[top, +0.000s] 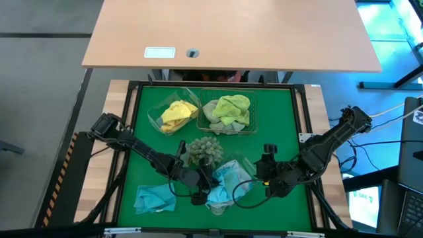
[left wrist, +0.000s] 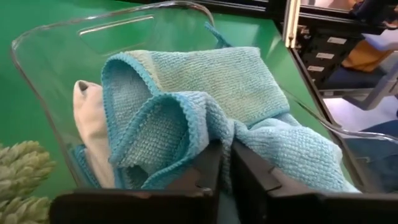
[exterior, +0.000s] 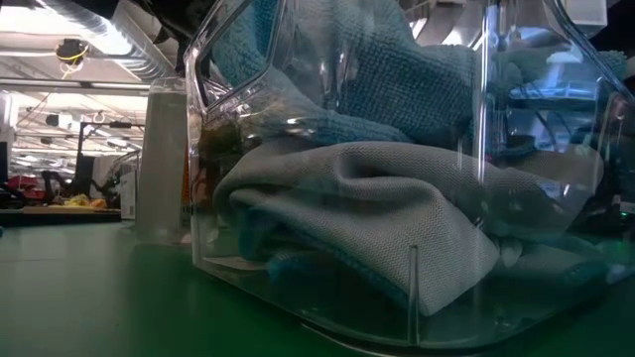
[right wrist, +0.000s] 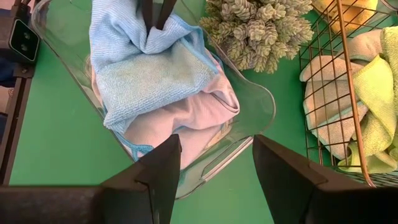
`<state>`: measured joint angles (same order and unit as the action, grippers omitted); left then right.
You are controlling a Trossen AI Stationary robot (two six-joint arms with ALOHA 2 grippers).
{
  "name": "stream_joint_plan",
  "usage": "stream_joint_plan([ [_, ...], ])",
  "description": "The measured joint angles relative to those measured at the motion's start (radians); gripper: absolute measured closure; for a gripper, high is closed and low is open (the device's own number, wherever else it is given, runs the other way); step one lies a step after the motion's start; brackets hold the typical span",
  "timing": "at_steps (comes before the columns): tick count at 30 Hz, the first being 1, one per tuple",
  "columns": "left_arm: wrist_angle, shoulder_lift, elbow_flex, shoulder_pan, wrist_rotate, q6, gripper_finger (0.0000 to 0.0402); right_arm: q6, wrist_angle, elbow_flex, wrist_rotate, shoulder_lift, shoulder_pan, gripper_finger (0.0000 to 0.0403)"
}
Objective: Sort microfiber towel by color & place in baskets
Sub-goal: Put the right blue microfiber towel into the bottom transparent bin, then put the blue microfiber towel into the bottom transparent bin
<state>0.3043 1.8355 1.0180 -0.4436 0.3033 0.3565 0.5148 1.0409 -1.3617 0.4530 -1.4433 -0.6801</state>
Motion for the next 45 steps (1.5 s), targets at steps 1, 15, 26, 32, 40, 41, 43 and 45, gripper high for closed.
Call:
stream_joint_plan([
  [1,0.000,0.000,0.000,0.001,-0.004,0.000,0.0364,0.000,0.000,0.000,0.000,0.000,0.000,0.0205],
  [15,0.005,-0.004,0.000,0.001,-0.035,-0.027,0.0254,0.000,0.000,0.000,0.000,0.000,0.000,0.0205],
  [26,0.005,-0.091,0.000,0.001,0.002,-0.093,0.0249,0.000,0.000,0.000,0.000,0.000,0.000,0.0205],
  [32,-0.011,-0.153,0.000,-0.003,0.009,-0.114,0.0249,0.000,0.000,0.000,0.000,0.000,0.000,0.0205],
  [40,-0.099,-0.246,0.000,-0.048,-0.007,-0.203,0.0249,0.000,0.000,0.000,-0.001,0.000,0.000,0.0205],
  [41,-0.118,-0.260,0.000,-0.058,-0.008,-0.208,0.0249,0.000,0.000,0.000,0.000,0.000,0.000,0.0205],
  [43,-0.170,-0.294,0.000,-0.086,-0.009,-0.210,0.0249,0.000,0.000,0.000,0.000,0.000,0.000,0.0205],
  [45,-0.218,-0.327,0.000,-0.119,-0.008,-0.209,0.0249,0.000,0.000,0.000,0.000,0.000,0.000,0.0205],
])
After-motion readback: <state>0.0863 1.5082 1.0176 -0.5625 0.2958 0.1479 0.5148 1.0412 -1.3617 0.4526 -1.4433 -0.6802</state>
